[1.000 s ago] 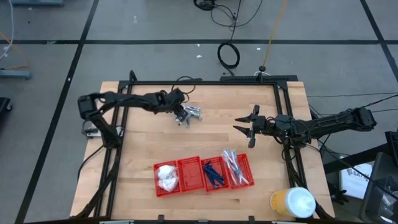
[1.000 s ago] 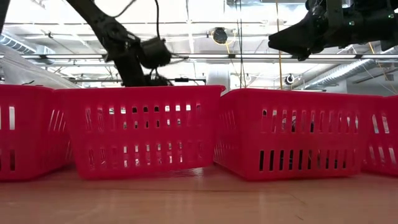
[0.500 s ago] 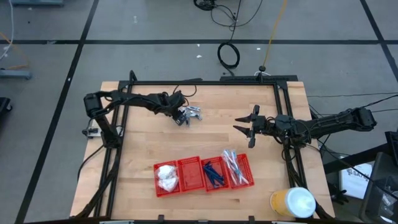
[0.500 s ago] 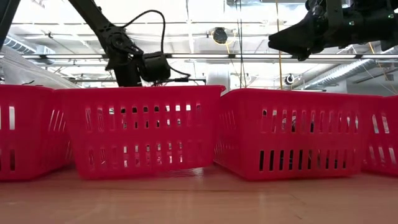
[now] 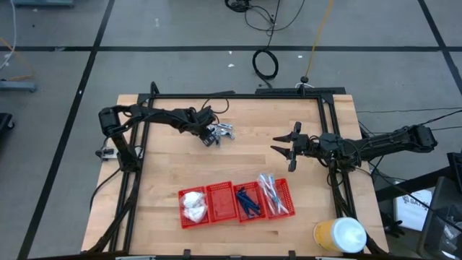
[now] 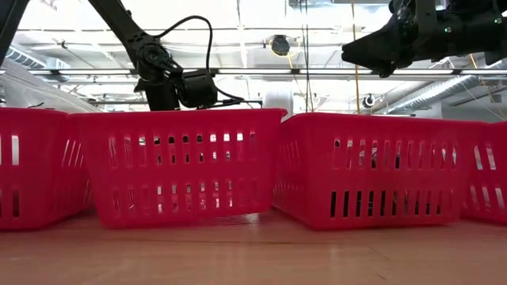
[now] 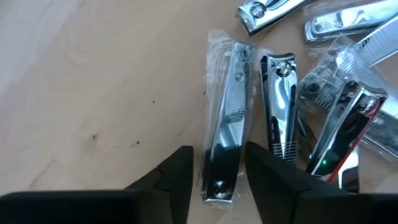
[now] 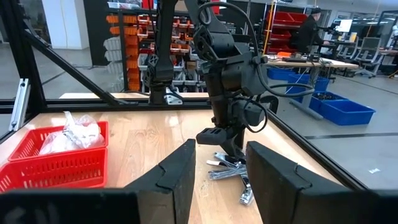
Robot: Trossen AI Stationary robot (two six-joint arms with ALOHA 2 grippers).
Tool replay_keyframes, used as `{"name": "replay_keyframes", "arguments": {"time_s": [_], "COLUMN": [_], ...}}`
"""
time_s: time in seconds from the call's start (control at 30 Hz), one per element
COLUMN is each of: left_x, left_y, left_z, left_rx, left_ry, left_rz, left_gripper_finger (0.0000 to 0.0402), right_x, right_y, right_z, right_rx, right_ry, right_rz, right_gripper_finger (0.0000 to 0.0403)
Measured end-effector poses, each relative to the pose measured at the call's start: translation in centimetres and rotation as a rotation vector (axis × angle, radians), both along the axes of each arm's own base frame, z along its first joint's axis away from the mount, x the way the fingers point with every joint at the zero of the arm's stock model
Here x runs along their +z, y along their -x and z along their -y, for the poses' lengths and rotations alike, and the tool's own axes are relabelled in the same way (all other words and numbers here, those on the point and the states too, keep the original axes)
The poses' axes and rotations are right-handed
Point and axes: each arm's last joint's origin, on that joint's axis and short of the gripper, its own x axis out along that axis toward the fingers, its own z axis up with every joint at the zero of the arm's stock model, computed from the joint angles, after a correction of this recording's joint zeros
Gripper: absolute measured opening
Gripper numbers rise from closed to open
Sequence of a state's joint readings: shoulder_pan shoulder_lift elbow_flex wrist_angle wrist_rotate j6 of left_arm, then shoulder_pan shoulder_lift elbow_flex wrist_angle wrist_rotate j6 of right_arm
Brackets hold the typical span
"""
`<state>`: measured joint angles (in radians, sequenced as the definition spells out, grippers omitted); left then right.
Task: Pick & Place Travel size toiletries
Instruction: Put the silver nail cutter into the middle left red bin
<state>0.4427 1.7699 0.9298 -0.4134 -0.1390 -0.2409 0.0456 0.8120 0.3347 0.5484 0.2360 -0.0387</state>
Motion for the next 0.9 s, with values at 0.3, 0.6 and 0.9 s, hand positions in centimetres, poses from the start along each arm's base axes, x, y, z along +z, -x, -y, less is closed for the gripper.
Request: {"name": "replay_keyframes", "arguments": {"time_s": [0.3,0.6,0.9], "left_x": [0.3,5.8,11.2], "left_y": [0.4,1.7,1.1], "left_z": [-0.1,2.6,12.4], "left_rx": [0.004,-0.044,-0.532], "left_ry": [-0.017,-0.120,0.015], "left_rz": [-0.017,0.048,0.360], "left_gripper_finger": [0.0033,0.0037,0.0038], "right_x": [0.0,0.0,0.0], "right_y": [0.0,0.0,0.0], "right_z": [0.0,0.0,0.0], "right_rx": [0.000,-0.001,-0.002], "right_ry": [0.001,0.003,0.007], "right_rz": [-0.004,-0.005,-0.005], "right_gripper_finger": [0.0130,0.0130,0.0130]}}
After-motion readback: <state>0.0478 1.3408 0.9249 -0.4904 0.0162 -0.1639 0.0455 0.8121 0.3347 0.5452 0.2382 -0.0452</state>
